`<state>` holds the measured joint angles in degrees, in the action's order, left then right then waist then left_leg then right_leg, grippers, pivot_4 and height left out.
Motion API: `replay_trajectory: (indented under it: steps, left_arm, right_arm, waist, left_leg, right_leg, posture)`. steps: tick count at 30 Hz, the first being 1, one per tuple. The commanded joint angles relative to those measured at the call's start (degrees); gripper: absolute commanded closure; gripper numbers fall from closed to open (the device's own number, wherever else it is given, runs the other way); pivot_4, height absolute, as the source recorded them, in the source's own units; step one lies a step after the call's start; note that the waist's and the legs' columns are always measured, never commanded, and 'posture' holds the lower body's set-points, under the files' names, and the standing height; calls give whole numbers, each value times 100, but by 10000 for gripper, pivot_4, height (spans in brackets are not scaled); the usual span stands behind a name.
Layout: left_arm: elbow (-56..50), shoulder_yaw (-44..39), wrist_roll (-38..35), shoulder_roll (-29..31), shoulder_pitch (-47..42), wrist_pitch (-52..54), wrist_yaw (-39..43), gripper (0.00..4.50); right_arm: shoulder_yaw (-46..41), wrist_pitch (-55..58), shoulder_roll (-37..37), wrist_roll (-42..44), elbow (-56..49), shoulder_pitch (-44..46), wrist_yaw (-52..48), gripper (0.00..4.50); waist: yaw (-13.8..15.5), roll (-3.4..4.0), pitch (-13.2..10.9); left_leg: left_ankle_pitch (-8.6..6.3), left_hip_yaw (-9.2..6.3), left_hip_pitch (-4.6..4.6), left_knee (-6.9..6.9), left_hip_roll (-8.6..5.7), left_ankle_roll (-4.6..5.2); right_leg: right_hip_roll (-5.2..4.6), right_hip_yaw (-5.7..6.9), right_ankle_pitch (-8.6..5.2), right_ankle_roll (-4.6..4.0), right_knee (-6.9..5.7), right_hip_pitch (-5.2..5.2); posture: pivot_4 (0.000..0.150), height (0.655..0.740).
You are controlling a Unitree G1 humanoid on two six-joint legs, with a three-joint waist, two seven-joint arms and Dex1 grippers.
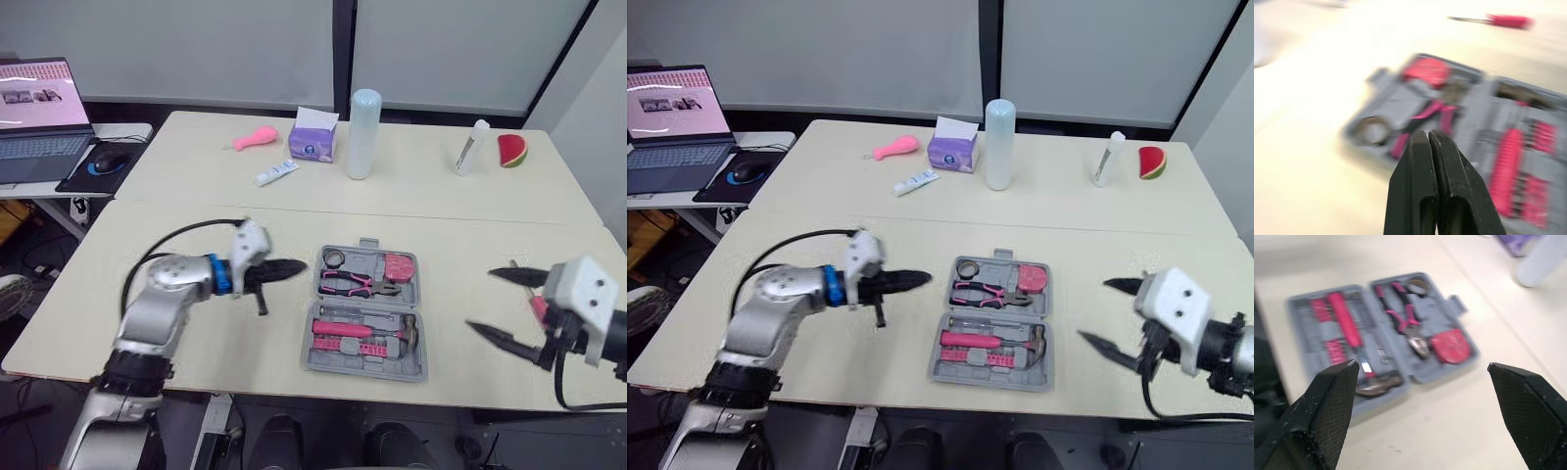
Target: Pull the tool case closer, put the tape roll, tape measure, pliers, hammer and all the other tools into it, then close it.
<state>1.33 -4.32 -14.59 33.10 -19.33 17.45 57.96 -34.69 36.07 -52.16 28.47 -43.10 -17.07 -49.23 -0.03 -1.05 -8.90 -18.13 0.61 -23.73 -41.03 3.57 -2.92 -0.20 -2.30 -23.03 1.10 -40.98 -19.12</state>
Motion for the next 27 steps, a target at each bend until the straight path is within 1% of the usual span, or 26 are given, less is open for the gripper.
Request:
replay_trajectory:
  steps: [1, 3, 6, 7, 9, 13, 16, 18, 21, 22, 25, 27]
  left_arm:
    - [-99, -740, -95, -64, 436, -106, -845, 44739]
    - [-257, -1064, -154, -161, 861, -152, -1192, 44739]
    - [-675, -1507, -316, -340, 1782, -121, -1547, 44739]
    - [-822, -1619, -379, -418, 2063, -98, -1651, 43023]
    - [-1068, -1766, -514, -575, 2497, -23, -1828, 38646]
    - [-1336, -1984, -685, -850, 3299, -115, -2040, 26049]
    - [-1337, -1972, -657, -902, 3584, -226, -2114, 16577]
    - [-1321, -1930, -651, -906, 3725, -282, -2104, 11045]
    - [-1278, -1894, -666, -911, 3816, -334, -2118, 1340]
    - [-1263, -1897, -676, -908, 3817, -332, -2128, 241]
    - [-1255, -1877, -662, -854, 3804, -353, -2088, 241]
    - [-1273, -1840, -652, -772, 3766, -394, -1990, 241]
  right_arm:
    - [-438, -583, 323, -482, 415, -174, 230, 0]
    - [-552, -945, 562, -844, 716, -279, 464, 0]
    - [-766, -1579, 1090, -1230, 1234, -443, 835, 0]
    - [-854, -1677, 1228, -1232, 1416, -517, 860, 0]
    - [-1043, -1758, 1416, -1067, 1747, -694, 737, 0]
    - [-1333, -2225, 1958, -938, 2348, -1167, 706, 0]
    - [-1369, -2318, 2122, -831, 2536, -1378, 668, 0]
    - [-1329, -2399, 2161, -822, 2620, -1500, 659, 0]
    - [-1299, -2468, 2153, -771, 2781, -1589, 647, 0]
    - [-1290, -2477, 2138, -751, 2802, -1606, 638, 0]
    - [-1251, -2450, 2060, -707, 2823, -1604, 611, 0]
    - [-1215, -2393, 1976, -668, 2794, -1570, 583, 0]
  waist:
    - [0, 0, 0]
    - [-2, 1, 0]
    - [-5, 1, 1]
    - [-6, 3, 1]
    - [-8, 3, 1]
    - [3, 7, 3]
    - [-14, 14, 6]
    - [-26, 25, 12]
    - [-50, 32, 16]
    - [-52, 32, 13]
    - [-63, 34, 13]
    - [-69, 34, 13]
  left_leg:
    - [0, 0, 0, 0, 0, 0]
    - [0, 1, 0, 0, -1, 0]
    - [0, 1, 0, 1, 0, -1]
    - [0, 2, 0, 4, 1, -1]
    - [0, 3, 1, 8, 2, -1]
    - [-5, 3, 10, 14, 1, 8]
    - [-8, 12, 23, 22, 0, 14]
    - [-9, 17, 32, 24, 0, 14]
    - [-9, 24, 44, 30, 1, 15]
    - [-9, 25, 56, 34, 1, 15]
    - [-11, 27, 109, 54, 0, 15]
    - [-11, 31, 120, 59, -1, 15]
  right_leg:
    - [-1, -1, 0, 0, 0, 0]
    - [-4, -2, 0, 0, -1, 0]
    - [-6, -2, 0, 0, 0, 0]
    - [-6, -2, 0, 1, 1, 0]
    - [-7, -4, 0, 1, 1, -1]
    - [-7, -5, -1, 1, 0, 5]
    - [-5, -14, -1, 1, 0, 9]
    - [-4, -20, -1, 1, -1, 13]
    - [2, -29, -1, 2, -1, 18]
    - [3, -32, -1, 2, 0, 29]
    - [4, -34, -3, 3, 22, 81]
    - [5, -36, -3, 4, 27, 90]
  posture:
    - [1500, 7075]
    - [1500, 7075]
    - [1500, 7075]
    - [1500, 7075]
    - [1500, 7075]
    - [1500, 7075]
    - [1500, 7075]
    - [1500, 7075]
    - [1500, 7075]
    - [1500, 7075]
    - [1500, 7075]
    - [1500, 7075]
